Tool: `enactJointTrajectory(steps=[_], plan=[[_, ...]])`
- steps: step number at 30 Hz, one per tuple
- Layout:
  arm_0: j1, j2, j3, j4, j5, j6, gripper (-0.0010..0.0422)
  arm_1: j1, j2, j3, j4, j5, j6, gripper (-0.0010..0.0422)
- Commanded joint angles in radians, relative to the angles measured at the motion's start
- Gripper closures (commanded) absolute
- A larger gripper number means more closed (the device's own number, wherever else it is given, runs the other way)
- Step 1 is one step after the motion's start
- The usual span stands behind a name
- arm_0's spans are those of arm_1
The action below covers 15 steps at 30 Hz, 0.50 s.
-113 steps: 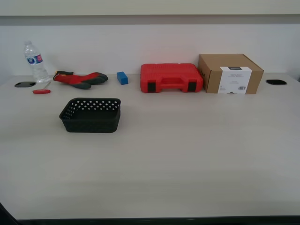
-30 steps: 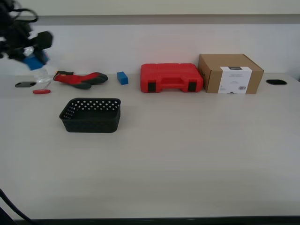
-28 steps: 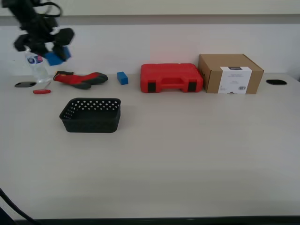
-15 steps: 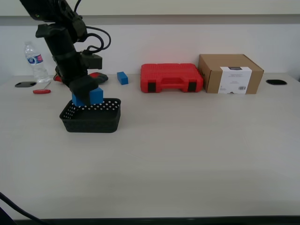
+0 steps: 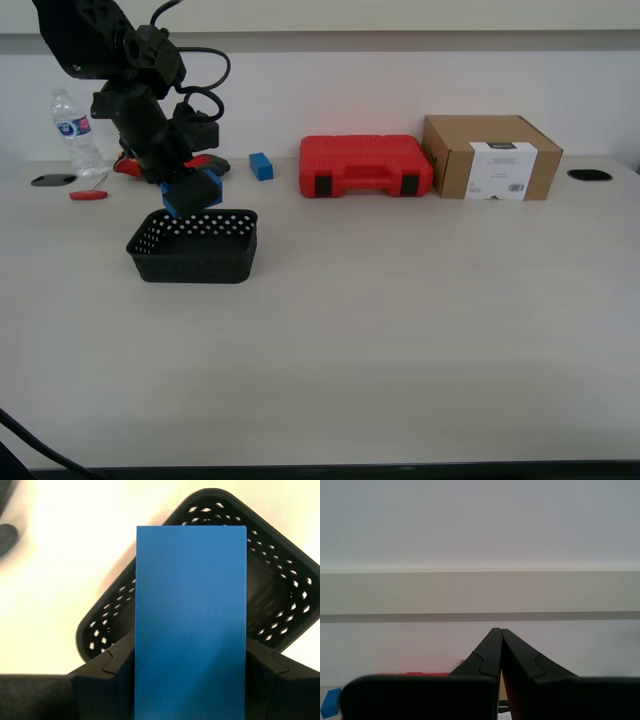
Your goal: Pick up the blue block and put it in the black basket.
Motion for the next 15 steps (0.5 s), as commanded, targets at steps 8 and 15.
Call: enactJointTrajectory(steps=[8,15], plan=[[0.001,0.0,0.001,-0.007,0.0,0.0,0.0413,0.002,0.132,0.193,-0.242,-0.004,-0.1,0.0272],[0.001,0.0,0.001,-0.007,0.0,0.0,0.0413,0.002,0.134,0.194,-0.246,-0.048,-0.111,0.002]])
